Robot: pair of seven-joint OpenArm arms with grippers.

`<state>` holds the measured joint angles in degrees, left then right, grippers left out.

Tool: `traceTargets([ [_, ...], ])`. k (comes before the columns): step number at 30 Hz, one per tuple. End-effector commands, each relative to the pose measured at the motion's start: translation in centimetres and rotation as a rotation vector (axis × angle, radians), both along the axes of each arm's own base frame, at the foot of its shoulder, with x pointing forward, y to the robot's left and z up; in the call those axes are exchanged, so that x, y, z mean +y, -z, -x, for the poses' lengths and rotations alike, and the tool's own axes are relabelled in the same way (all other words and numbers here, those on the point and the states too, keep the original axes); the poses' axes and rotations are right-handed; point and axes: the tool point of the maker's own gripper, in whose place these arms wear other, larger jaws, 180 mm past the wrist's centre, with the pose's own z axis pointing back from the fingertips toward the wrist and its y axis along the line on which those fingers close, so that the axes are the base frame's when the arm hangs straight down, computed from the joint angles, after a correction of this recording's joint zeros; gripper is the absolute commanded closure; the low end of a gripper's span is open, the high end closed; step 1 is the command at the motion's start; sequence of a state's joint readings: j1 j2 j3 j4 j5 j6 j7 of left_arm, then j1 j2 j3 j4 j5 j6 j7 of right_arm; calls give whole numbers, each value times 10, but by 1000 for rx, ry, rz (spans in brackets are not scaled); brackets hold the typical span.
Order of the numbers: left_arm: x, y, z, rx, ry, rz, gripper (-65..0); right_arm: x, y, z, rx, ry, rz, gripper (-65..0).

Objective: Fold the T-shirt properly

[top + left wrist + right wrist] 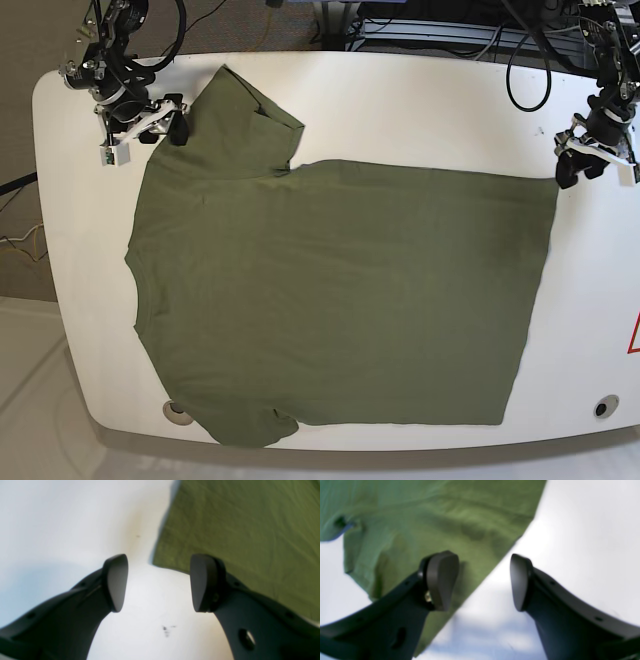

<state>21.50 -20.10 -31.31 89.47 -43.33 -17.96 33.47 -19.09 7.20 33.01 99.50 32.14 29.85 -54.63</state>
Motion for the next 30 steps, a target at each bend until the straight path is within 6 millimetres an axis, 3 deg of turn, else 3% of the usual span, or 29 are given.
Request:
traceTargets([
  [1,1,-15,-11,-50,53,-23,-367,-7,-11,-12,-50,13,10,-348],
  [17,-2,-13,-8,-52,64,-17,-363,-11,-11,-17,-52,14,38,-331],
  [27,2,-15,-9,-49,57,-52,-367,-4,1,-7,-6,10,70,-346],
  [30,6,-14,-10,-50,37,-40,-369,7,11,-5,18,-10,84,-345],
])
